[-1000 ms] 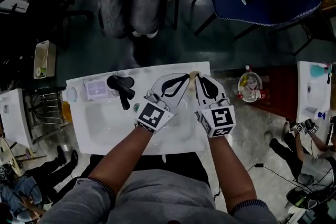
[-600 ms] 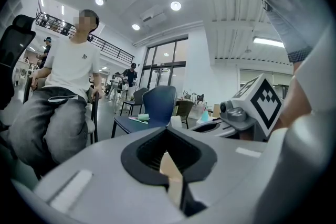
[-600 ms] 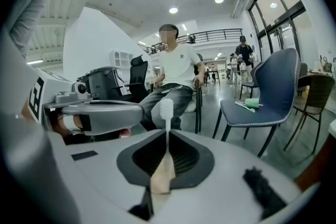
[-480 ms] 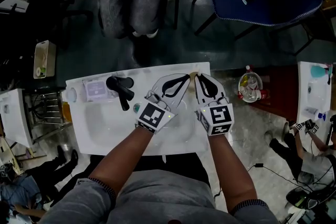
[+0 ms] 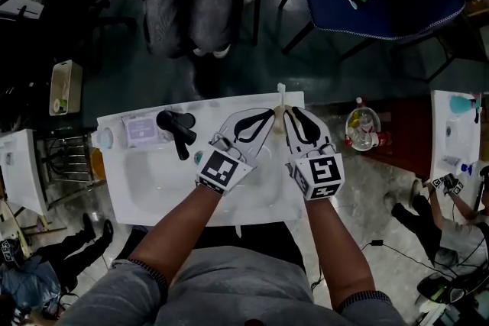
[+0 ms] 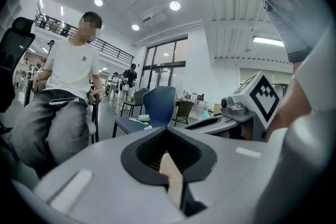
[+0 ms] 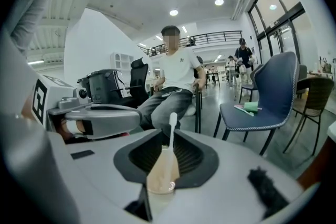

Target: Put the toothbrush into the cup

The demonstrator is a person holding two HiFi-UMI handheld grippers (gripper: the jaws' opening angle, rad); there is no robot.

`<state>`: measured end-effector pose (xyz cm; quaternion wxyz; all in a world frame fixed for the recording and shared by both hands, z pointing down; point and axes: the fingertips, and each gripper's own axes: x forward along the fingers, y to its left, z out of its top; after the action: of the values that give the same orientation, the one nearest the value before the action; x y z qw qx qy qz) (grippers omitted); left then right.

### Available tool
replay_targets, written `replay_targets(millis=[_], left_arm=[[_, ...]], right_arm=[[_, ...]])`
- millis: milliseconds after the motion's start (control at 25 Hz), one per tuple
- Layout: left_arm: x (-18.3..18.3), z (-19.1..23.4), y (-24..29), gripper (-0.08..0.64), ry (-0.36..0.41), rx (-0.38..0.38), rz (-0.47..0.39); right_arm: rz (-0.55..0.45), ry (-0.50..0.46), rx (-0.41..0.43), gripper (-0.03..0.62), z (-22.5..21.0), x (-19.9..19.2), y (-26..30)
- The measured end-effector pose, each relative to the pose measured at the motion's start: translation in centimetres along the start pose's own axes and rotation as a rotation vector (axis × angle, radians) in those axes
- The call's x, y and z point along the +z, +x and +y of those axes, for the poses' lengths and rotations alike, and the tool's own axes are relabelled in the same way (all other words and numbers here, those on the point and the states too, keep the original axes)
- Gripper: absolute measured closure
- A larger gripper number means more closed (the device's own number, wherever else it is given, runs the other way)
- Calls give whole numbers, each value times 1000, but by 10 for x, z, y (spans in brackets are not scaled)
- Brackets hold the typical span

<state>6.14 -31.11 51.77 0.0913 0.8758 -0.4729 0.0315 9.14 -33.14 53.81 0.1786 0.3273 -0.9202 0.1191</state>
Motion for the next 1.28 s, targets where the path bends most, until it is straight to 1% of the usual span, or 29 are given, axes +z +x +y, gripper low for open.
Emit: replay_targets(millis=[80, 280, 440, 560, 680, 760, 840, 1080, 1280], left_arm=[[4, -2, -3, 555, 1, -3, -6], [21, -11, -16, 554, 20, -18, -9], [41, -25, -29, 554, 38, -40, -23], [61, -36, -43, 554, 6, -45, -30], [78, -48, -56, 554, 25, -72, -45], [90, -55, -64, 554, 13, -81, -51], [100, -63, -72, 555, 5, -86, -55], [130, -89, -94, 554, 44, -141, -68], [144, -104, -108, 554, 46, -168, -69]], right_arm=[[-25, -2, 4, 522, 2, 9, -8], [-101, -28, 28, 575, 13, 34, -36], [-151, -49, 64, 578, 29, 55, -63], [-182, -58, 87, 578, 44, 74, -83], [-225, -86, 109, 578, 60, 92, -103], [-251, -103, 128, 578, 71, 101, -116], [-267, -105, 139, 578, 80, 108, -127], [-293, -113, 154, 578, 99, 123, -157], [-300, -115, 159, 578, 110, 130, -177]])
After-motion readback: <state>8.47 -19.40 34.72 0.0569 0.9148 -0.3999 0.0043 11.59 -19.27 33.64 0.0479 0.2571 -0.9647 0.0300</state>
